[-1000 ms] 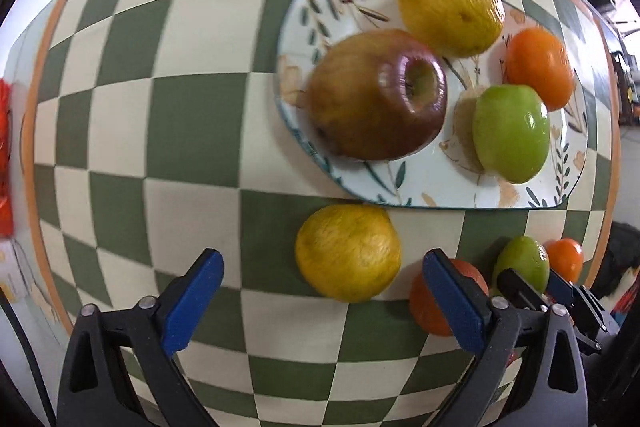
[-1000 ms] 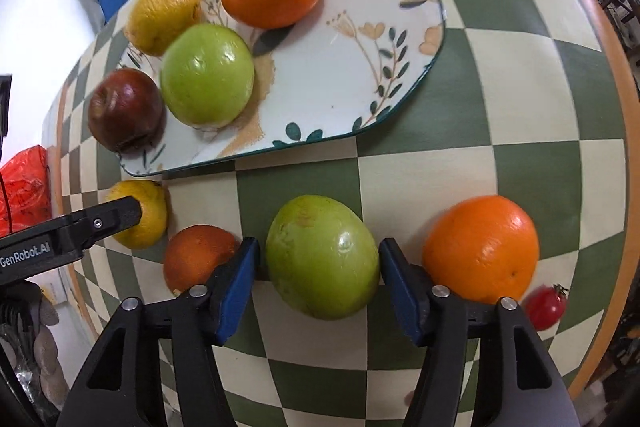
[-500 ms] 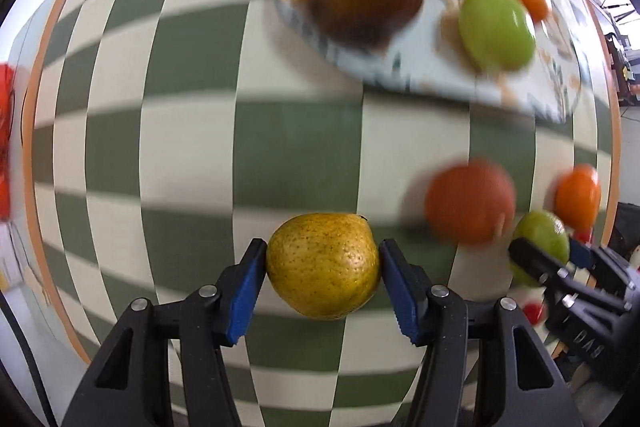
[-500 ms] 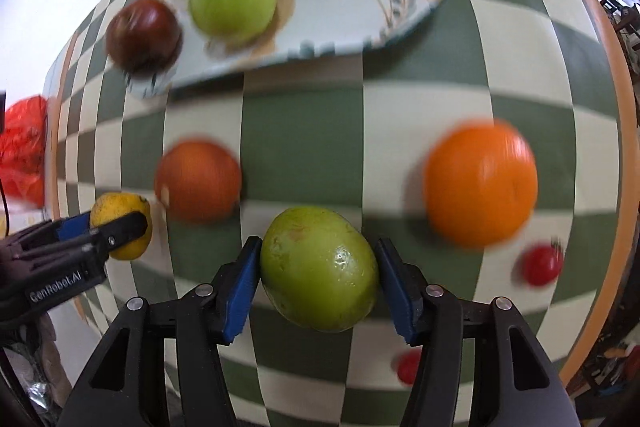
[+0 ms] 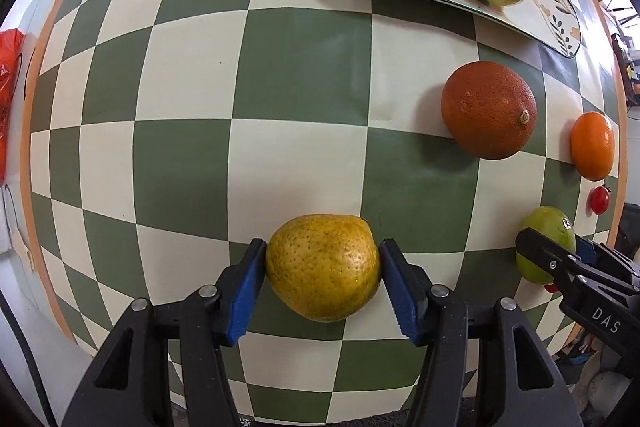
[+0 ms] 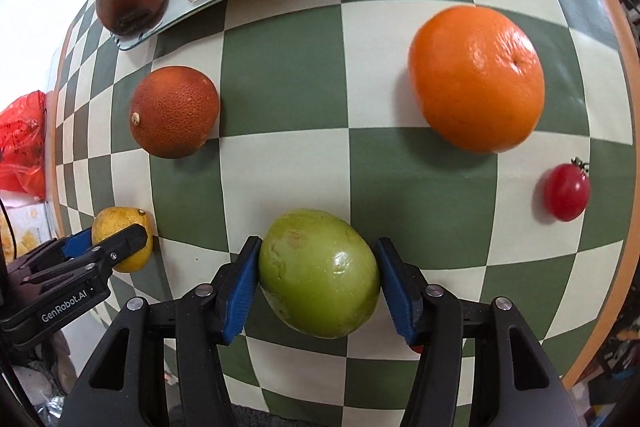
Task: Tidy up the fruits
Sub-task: 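Grasp the yellow pear with left while right grasps the second green apple, then place the yellow pear with left while right places the green apple on the plate, then withdraw both tools from the plate toward the remaining oranges, then grasp the large orange with right while left grasps the blood orange, then carry the orange with right while left carries the blood orange onto the plate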
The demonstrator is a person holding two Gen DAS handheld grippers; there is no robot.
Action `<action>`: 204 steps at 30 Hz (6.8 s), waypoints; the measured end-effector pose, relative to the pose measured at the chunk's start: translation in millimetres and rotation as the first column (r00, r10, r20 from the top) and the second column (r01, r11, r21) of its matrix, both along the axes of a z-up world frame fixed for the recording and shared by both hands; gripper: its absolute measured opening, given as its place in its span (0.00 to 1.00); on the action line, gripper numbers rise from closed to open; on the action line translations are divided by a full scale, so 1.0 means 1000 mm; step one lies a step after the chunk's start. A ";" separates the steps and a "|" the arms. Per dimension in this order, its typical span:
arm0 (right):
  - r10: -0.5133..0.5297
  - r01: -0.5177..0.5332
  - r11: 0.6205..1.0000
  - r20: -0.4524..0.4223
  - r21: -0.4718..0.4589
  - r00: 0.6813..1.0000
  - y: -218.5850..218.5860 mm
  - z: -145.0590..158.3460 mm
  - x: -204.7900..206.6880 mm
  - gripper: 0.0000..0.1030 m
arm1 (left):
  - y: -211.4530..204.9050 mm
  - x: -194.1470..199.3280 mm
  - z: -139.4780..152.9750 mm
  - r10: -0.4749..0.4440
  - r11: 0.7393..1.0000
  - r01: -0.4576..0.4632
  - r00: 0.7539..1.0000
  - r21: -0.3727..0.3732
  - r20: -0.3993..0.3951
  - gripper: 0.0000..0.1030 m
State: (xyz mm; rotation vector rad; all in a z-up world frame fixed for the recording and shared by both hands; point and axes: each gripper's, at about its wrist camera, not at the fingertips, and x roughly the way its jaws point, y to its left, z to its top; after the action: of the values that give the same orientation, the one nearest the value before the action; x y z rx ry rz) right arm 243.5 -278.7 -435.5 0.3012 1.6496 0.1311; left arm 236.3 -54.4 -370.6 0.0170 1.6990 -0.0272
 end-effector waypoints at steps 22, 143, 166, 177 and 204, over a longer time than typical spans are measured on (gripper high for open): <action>-0.206 0.192 0.977 0.193 0.090 0.959 -0.063 0.069 0.165 0.58 | 0.017 0.233 0.104 0.001 0.999 0.007 0.982 -0.043 0.191 0.53; 0.006 0.000 0.998 0.094 -0.060 0.996 -0.077 0.015 0.057 0.64 | -0.063 0.080 -0.004 -0.018 0.997 0.018 1.000 -0.077 0.008 0.52; -0.237 0.194 0.942 0.134 0.274 0.962 -0.106 0.059 0.088 0.63 | -0.027 0.137 0.119 0.105 0.965 -0.056 0.978 -0.258 0.178 0.51; -0.256 0.210 0.957 0.239 0.200 0.937 -0.122 0.082 0.180 0.63 | -0.025 0.224 0.076 0.045 0.988 -0.033 0.996 -0.148 0.076 0.52; -0.110 0.113 0.994 0.283 0.007 0.953 -0.097 0.091 0.201 0.87 | -0.031 0.220 0.071 0.032 0.989 -0.021 0.997 -0.149 0.069 0.79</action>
State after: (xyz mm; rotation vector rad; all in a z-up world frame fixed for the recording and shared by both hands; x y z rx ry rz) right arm 444.3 -376.1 -344.7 0.3508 1.3455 0.0768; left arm 456.7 -84.9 -299.1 -0.1149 1.6218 -0.1319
